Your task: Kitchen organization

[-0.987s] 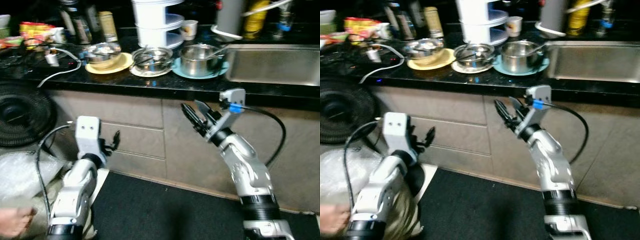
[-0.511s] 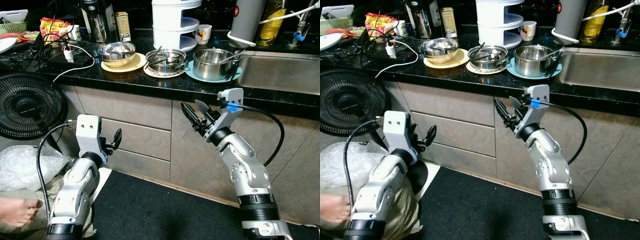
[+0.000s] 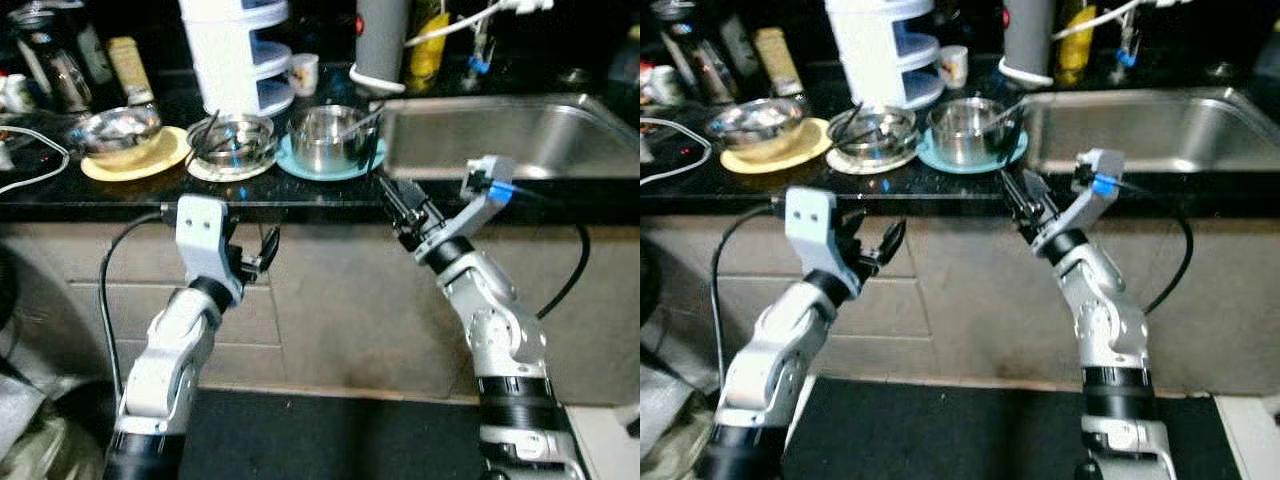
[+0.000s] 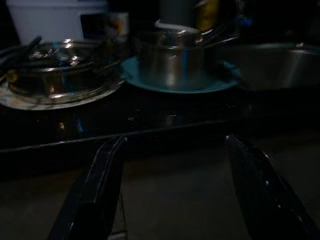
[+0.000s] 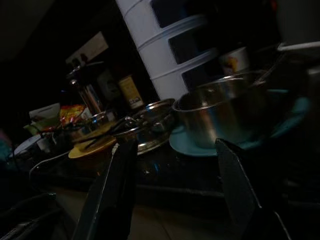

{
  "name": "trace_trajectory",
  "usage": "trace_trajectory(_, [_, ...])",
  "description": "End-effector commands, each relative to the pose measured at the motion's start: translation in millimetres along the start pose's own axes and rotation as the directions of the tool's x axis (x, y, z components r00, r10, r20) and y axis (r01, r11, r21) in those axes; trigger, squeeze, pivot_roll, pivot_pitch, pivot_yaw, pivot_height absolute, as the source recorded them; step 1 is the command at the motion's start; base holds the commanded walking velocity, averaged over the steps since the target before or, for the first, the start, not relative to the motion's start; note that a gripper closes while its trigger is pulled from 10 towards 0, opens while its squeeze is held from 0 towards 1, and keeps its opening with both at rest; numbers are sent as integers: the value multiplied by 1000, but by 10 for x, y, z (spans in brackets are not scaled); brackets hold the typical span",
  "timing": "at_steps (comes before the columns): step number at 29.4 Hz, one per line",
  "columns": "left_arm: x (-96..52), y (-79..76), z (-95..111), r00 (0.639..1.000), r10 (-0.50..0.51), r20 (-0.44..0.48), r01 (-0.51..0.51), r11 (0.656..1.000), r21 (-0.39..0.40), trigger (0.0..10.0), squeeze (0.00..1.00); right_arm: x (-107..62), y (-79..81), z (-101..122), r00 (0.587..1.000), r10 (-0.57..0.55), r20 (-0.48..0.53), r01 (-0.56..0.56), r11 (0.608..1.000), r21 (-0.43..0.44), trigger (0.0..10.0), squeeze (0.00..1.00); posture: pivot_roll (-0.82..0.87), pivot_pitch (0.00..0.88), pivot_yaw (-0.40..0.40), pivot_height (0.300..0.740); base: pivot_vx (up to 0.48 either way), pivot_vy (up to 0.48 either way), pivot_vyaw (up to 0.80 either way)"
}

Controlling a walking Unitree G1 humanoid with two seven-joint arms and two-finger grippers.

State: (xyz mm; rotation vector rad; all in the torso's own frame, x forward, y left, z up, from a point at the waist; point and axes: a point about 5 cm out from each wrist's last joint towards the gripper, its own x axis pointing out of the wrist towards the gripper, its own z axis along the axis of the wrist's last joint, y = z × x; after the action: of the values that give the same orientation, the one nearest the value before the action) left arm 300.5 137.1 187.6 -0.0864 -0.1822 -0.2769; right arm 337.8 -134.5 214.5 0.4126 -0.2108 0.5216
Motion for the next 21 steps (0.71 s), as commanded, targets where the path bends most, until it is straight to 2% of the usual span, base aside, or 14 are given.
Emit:
trace_trajectory(1, [-11,13,-18,1000,1,-19,-1,1000,2,10000,0,-1,4,-9,1000,0,-3,0,1000,3,10000,0,-34,0,46,740,371,0,0])
trace_trajectory(19, [2,-128,13,997,-72,-14,71,997,-9,10000,0,44,5,37,1000,-18,8,18,1000,-14,10000,0,-34,0,45,740,380,0,0])
trace_trajectory(21, [2,-166,17,995,-97,-10,97,995,-20,10000,0,55,21,31,1000,-10,-1,10,1000,-22,10000,0,-34,0,44,740,388,0,-800])
